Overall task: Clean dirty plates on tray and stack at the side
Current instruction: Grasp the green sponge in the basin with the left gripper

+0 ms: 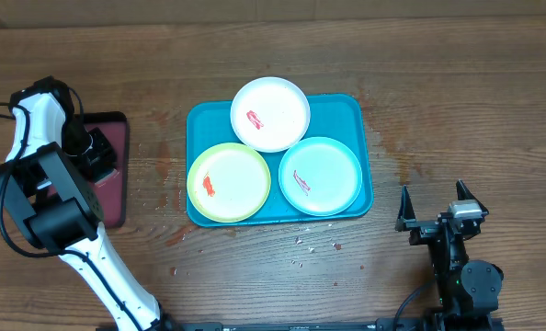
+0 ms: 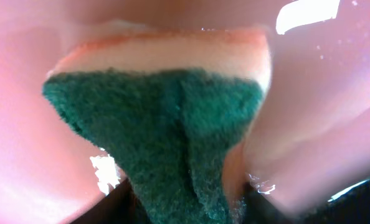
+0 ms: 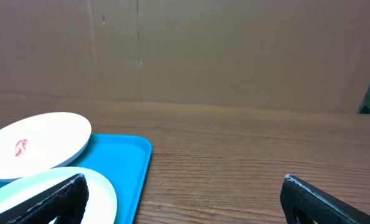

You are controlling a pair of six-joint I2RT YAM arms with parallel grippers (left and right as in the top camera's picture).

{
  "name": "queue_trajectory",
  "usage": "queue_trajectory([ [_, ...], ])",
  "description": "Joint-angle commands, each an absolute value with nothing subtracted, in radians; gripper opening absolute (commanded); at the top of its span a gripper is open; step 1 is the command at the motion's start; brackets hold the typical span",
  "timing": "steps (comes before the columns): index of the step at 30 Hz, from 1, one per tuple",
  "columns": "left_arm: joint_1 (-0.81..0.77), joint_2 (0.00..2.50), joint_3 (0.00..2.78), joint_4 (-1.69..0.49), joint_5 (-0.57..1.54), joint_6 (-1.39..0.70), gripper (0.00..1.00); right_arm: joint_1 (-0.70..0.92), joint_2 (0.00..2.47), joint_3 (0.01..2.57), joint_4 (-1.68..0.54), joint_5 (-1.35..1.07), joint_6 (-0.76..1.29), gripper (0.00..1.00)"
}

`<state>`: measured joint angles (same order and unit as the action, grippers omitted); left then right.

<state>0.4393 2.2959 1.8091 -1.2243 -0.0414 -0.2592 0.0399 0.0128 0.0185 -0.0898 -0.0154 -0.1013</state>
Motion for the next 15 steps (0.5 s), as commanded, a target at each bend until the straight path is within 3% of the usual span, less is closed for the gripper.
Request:
queue_trajectory([
  [1, 0.439, 2.317, 1.819, -1.232, -0.056, -0.247, 0.23, 0.044, 0.003, 0.008, -0.084, -0.012, -0.102, 1.0],
  [3, 0.439, 2.317, 1.819, -1.234, -0.055, -0.247, 0.04, 0.044, 0.003, 0.009, -0.084, -0.012, -0.102, 1.0],
  [7, 0.439, 2.317, 1.819, -1.231, -0.056, -0.247, 0.04, 0.044, 0.003, 0.008, -0.084, -0.012, -0.102, 1.0],
  [8, 0.439, 2.317, 1.819, -1.225, -0.057, -0.246, 0.09, 0.044, 0.003, 0.008, -0.084, -0.012, -0.102, 1.0],
  [9, 0.439, 2.317, 1.819, -1.22, -0.06, -0.247, 0.27, 0.044, 0.003, 0.008, -0.084, -0.012, -0.102, 1.0],
  [11, 0.439, 2.317, 1.819, -1.205, -0.07, -0.247, 0.84, 0.044, 0.003, 0.009, -0.084, -0.012, -0.102, 1.0],
  [12, 0.439, 2.317, 1.819, -1.196, -0.075, -0.247, 1.0, 0.044, 0.003, 0.008, -0.084, -0.012, -0.102, 1.0],
  [15, 0.439, 2.317, 1.819, -1.17, -0.086, -0.247, 1.0, 0.044, 0.003, 0.008, -0.084, -0.012, -0.102, 1.0],
])
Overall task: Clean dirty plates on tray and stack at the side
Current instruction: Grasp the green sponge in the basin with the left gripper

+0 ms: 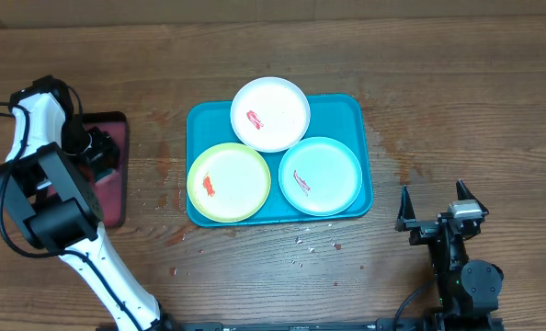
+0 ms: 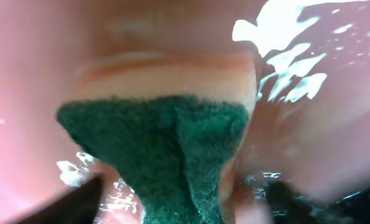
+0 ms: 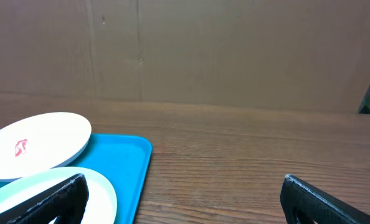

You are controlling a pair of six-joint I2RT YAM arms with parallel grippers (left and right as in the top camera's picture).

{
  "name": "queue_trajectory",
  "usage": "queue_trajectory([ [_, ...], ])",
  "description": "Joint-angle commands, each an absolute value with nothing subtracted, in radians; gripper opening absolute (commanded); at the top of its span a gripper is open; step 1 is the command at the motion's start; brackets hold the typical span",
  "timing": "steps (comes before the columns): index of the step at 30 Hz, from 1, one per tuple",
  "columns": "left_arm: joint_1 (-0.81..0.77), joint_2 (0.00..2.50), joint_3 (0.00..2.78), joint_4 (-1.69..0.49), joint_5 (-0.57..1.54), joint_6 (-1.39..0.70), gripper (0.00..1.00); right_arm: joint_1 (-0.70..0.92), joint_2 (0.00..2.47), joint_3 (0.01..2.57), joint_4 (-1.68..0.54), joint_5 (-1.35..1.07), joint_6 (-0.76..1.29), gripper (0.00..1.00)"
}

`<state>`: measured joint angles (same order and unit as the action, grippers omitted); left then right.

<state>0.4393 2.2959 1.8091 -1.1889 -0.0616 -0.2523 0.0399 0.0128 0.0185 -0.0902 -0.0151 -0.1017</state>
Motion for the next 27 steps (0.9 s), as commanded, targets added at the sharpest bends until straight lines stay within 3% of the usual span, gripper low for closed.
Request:
queue_trajectory([
  [1, 0.439, 2.317, 1.819, -1.155, -0.086, -0.247, 1.0, 0.044, 0.003, 0.008, -0.084, -0.012, -0.102, 1.0],
  [8, 0.439, 2.317, 1.819, -1.079, -0.087, -0.247, 1.0, 0.044, 0.003, 0.008, -0.084, -0.012, -0.102, 1.0],
  [9, 0.439, 2.317, 1.819, -1.069, -0.088, -0.247, 0.93, 0.044, 0.003, 0.009, -0.084, -0.012, -0.102, 1.0],
  [12, 0.439, 2.317, 1.819, -1.049, -0.094, -0.247, 0.56, 0.044, 0.003, 0.009, -0.084, -0.012, -0.102, 1.0],
  [15, 0.439, 2.317, 1.819, -1.042, -0.108, -0.247, 0.11, 0.044, 0.003, 0.008, -0.084, -0.012, -0.102, 1.0],
  [16, 0.439, 2.317, 1.819, -1.042, -0.113, -0.247, 0.04, 0.044, 0.003, 0.009, -0.084, -0.012, -0.102, 1.0],
  [19, 0.439, 2.317, 1.819, -1.046, -0.112, -0.247, 0.04, 0.044, 0.003, 0.008, -0.084, -0.012, -0.102, 1.0],
  [20, 0.439, 2.317, 1.819, -1.051, -0.112, -0.247, 0.14, 0.044, 0.003, 0.008, -0.084, -0.012, -0.102, 1.0],
  [21, 0.439, 2.317, 1.819, -1.058, -0.111, -0.247, 0.41, 0.044, 0.003, 0.008, -0.084, -0.012, -0.102, 1.0],
  [22, 0.439, 2.317, 1.819, -1.066, -0.109, -0.247, 0.85, 0.044, 0.003, 0.008, -0.084, -0.012, -0.102, 1.0],
  [23, 0.439, 2.317, 1.819, -1.074, -0.107, -0.247, 1.0, 0.044, 0.003, 0.008, -0.084, -0.012, -0.102, 1.0],
  [27, 0.439, 2.317, 1.819, -1.132, -0.099, -0.251, 1.0, 0.044, 0.003, 0.008, -0.084, -0.012, -0.102, 1.0],
])
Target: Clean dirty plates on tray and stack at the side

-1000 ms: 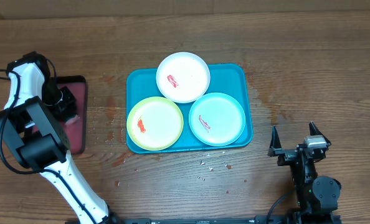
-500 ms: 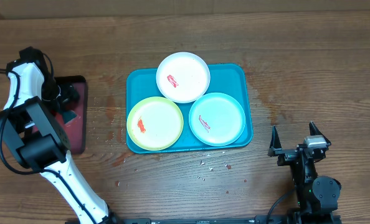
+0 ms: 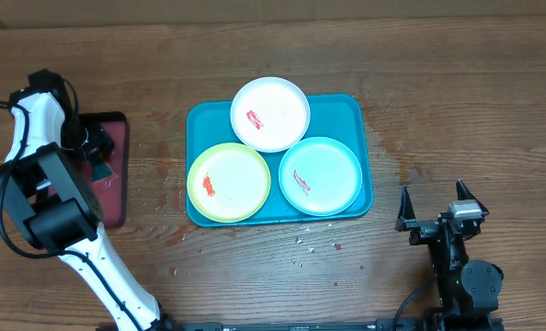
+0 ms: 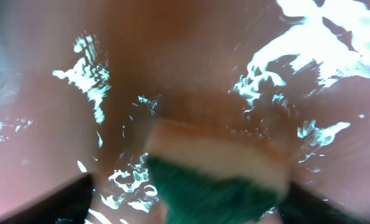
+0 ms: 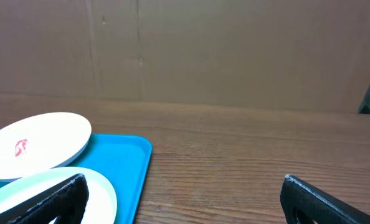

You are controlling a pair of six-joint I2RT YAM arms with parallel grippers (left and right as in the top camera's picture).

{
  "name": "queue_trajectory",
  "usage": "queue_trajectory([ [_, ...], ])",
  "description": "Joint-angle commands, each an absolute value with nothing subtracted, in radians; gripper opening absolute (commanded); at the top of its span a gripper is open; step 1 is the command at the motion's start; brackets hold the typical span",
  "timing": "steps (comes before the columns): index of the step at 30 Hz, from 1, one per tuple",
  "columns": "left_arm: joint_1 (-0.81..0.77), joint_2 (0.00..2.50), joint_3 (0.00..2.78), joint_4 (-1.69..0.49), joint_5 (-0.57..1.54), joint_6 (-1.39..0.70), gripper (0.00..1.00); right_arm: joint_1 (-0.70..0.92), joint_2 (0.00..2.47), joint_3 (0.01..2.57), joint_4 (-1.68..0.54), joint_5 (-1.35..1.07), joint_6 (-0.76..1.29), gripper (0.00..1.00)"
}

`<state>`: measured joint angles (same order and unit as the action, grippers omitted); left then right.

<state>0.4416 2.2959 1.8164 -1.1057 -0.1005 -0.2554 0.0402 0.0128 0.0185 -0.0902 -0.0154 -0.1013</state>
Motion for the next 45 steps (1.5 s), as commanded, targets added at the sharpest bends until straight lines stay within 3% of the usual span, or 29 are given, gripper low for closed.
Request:
queue_trajectory([
  [1, 0.439, 2.317, 1.819, -1.147, -0.091, -0.25, 1.0, 0.044, 0.003, 0.009, -0.084, -0.012, -0.102, 1.0],
  [3, 0.439, 2.317, 1.819, -1.178, -0.065, -0.251, 1.0, 0.044, 0.003, 0.008, -0.084, -0.012, -0.102, 1.0],
  [7, 0.439, 2.317, 1.819, -1.23, -0.007, -0.25, 0.81, 0.044, 0.003, 0.008, -0.084, -0.012, -0.102, 1.0],
  [12, 0.439, 2.317, 1.819, -1.261, -0.003, -0.25, 0.23, 0.044, 0.003, 0.008, -0.084, -0.012, -0.102, 1.0],
  [14, 0.439, 2.317, 1.819, -1.265, -0.007, -0.25, 0.06, 0.044, 0.003, 0.008, -0.084, -0.012, -0.102, 1.0],
  [15, 0.439, 2.317, 1.819, -1.266, -0.01, -0.25, 0.04, 0.044, 0.003, 0.009, -0.084, -0.012, -0.102, 1.0],
  [17, 0.439, 2.317, 1.819, -1.263, -0.01, -0.25, 0.06, 0.044, 0.003, 0.009, -0.084, -0.012, -0.102, 1.0],
  [18, 0.439, 2.317, 1.819, -1.256, -0.011, -0.249, 0.21, 0.044, 0.003, 0.009, -0.084, -0.012, -0.102, 1.0],
  [19, 0.439, 2.317, 1.819, -1.249, -0.011, -0.245, 0.64, 0.044, 0.003, 0.008, -0.084, -0.012, -0.102, 1.0],
  [20, 0.439, 2.317, 1.819, -1.247, -0.013, -0.245, 1.0, 0.044, 0.003, 0.009, -0.084, -0.012, -0.102, 1.0],
  [31, 0.439, 2.317, 1.819, -1.12, -0.093, -0.247, 1.0, 0.044, 0.003, 0.008, -0.084, -0.012, -0.102, 1.0],
  [32, 0.439, 2.317, 1.819, -1.116, -0.093, -0.247, 0.88, 0.044, 0.003, 0.009, -0.084, -0.012, -0.102, 1.0],
  [33, 0.439, 2.317, 1.819, -1.11, -0.093, -0.247, 0.67, 0.044, 0.003, 0.008, -0.084, -0.012, -0.102, 1.0],
  [34, 0.439, 2.317, 1.819, -1.107, -0.093, -0.247, 0.59, 0.044, 0.003, 0.008, -0.084, -0.012, -0.102, 1.0],
  [36, 0.439, 2.317, 1.819, -1.102, -0.094, -0.246, 0.17, 0.044, 0.003, 0.008, -0.084, -0.012, -0.102, 1.0],
  [37, 0.439, 2.317, 1.819, -1.1, -0.093, -0.247, 0.04, 0.044, 0.003, 0.008, -0.084, -0.012, -0.102, 1.0],
  [38, 0.439, 2.317, 1.819, -1.1, -0.093, -0.246, 0.04, 0.044, 0.003, 0.008, -0.084, -0.012, -0.102, 1.0],
  [41, 0.439, 2.317, 1.819, -1.103, -0.093, -0.247, 0.04, 0.044, 0.003, 0.008, -0.084, -0.012, -0.102, 1.0],
  [42, 0.439, 2.317, 1.819, -1.109, -0.091, -0.247, 0.16, 0.044, 0.003, 0.008, -0.084, -0.012, -0.102, 1.0],
  [43, 0.439, 2.317, 1.819, -1.118, -0.089, -0.247, 0.36, 0.044, 0.003, 0.008, -0.084, -0.012, -0.102, 1.0],
  [44, 0.439, 2.317, 1.819, -1.128, -0.086, -0.247, 0.73, 0.044, 0.003, 0.008, -0.084, -0.012, -0.102, 1.0],
  [45, 0.439, 2.317, 1.819, -1.14, -0.083, -0.247, 1.0, 0.044, 0.003, 0.008, -0.084, -0.012, -0.102, 1.0],
])
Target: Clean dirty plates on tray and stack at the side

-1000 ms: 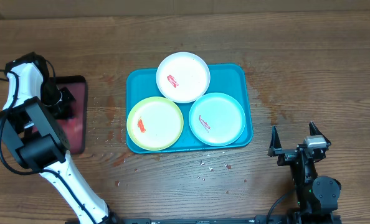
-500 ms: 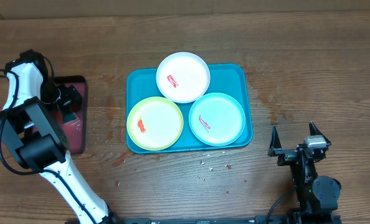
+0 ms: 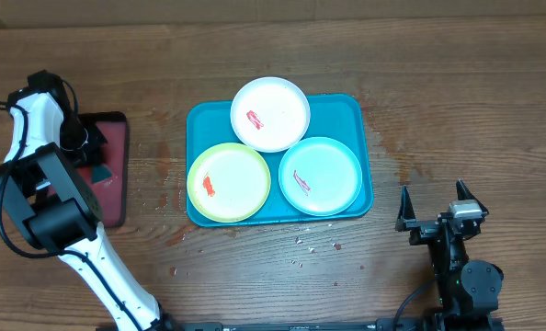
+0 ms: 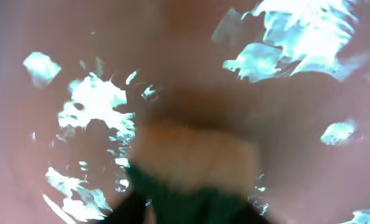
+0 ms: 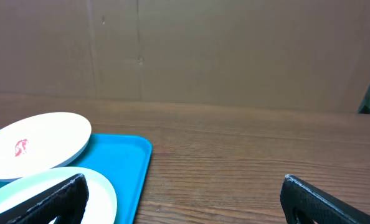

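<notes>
A blue tray [image 3: 356,115] holds three plates, each with a red smear: white [image 3: 271,103], yellow-green [image 3: 236,188] and pale teal [image 3: 328,165]. At the far left my left gripper [image 3: 93,156] reaches into a maroon water tray [image 3: 115,198]. The left wrist view is blurred. It shows a sponge [image 4: 194,158], tan with a green scouring face, with dark fingers close against its sides in rippling water. My right gripper [image 5: 191,202] stands open and holds nothing near the front right, apart from the blue tray [image 5: 126,155].
Crumbs and wet spots [image 3: 314,244] lie on the wooden table in front of the blue tray. A brown cardboard wall [image 5: 235,50] stands behind the table. The right arm's base [image 3: 466,280] sits at the front right edge.
In the left wrist view the dark fingers, wide apart before, now stand close against the sponge, and the picture has blurred. The plates and the right arm have not moved.
First the sponge was pinched and creased in my left gripper inside the maroon tray. Then the fingers stood apart with water glinting round it. Later the sponge lay uncreased between wide fingers. Now the fingers are tight on it again. The plates stayed in place throughout.
</notes>
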You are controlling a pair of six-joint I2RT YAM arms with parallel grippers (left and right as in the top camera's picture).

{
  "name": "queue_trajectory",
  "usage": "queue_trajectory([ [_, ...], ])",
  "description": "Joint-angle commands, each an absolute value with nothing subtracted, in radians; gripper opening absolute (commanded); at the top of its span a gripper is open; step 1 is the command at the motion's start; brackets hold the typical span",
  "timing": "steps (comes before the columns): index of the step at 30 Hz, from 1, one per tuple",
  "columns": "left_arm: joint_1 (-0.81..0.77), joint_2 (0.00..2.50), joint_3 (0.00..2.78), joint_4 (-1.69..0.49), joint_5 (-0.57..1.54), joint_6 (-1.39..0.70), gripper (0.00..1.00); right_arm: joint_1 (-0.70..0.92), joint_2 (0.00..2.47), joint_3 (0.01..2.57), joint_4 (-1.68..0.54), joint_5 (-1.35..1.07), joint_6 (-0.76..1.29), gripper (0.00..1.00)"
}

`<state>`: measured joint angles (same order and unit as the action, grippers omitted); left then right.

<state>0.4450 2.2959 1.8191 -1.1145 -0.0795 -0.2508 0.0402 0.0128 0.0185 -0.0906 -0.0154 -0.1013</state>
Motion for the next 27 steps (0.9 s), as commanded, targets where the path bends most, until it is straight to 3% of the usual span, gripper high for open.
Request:
queue_trajectory([
  [1, 0.439, 2.317, 1.819, -1.152, -0.08, -0.247, 1.0, 0.044, 0.003, 0.008, -0.084, -0.012, -0.102, 1.0],
  [7, 0.437, 2.317, 1.819, -1.235, -0.064, -0.25, 1.0, 0.044, 0.003, 0.008, -0.084, -0.012, -0.102, 1.0],
  [8, 0.437, 2.317, 1.819, -1.249, -0.051, -0.25, 0.94, 0.044, 0.003, 0.009, -0.084, -0.012, -0.102, 1.0],
  [11, 0.437, 2.317, 1.819, -1.28, -0.032, -0.251, 0.48, 0.044, 0.003, 0.008, -0.084, -0.012, -0.102, 1.0],
  [14, 0.438, 2.317, 1.819, -1.297, -0.032, -0.25, 0.13, 0.044, 0.003, 0.009, -0.084, -0.012, -0.102, 1.0],
  [15, 0.437, 2.317, 1.819, -1.298, -0.033, -0.25, 0.04, 0.044, 0.003, 0.008, -0.084, -0.012, -0.102, 1.0],
  [17, 0.438, 2.317, 1.819, -1.298, -0.033, -0.25, 0.04, 0.044, 0.003, 0.008, -0.084, -0.012, -0.102, 1.0],
  [19, 0.438, 2.317, 1.819, -1.292, -0.033, -0.25, 0.04, 0.044, 0.003, 0.008, -0.084, -0.012, -0.102, 1.0],
  [20, 0.438, 2.317, 1.819, -1.282, -0.033, -0.25, 0.16, 0.044, 0.003, 0.009, -0.084, -0.012, -0.102, 1.0],
  [21, 0.438, 2.317, 1.819, -1.276, -0.035, -0.249, 0.49, 0.044, 0.003, 0.008, -0.084, -0.012, -0.102, 1.0],
  [22, 0.438, 2.317, 1.819, -1.265, -0.038, -0.248, 0.95, 0.044, 0.003, 0.008, -0.084, -0.012, -0.102, 1.0],
  [23, 0.438, 2.317, 1.819, -1.253, -0.041, -0.246, 1.0, 0.044, 0.003, 0.008, -0.084, -0.012, -0.102, 1.0],
  [27, 0.438, 2.317, 1.819, -1.202, -0.073, -0.246, 1.0, 0.044, 0.003, 0.008, -0.084, -0.012, -0.102, 1.0],
])
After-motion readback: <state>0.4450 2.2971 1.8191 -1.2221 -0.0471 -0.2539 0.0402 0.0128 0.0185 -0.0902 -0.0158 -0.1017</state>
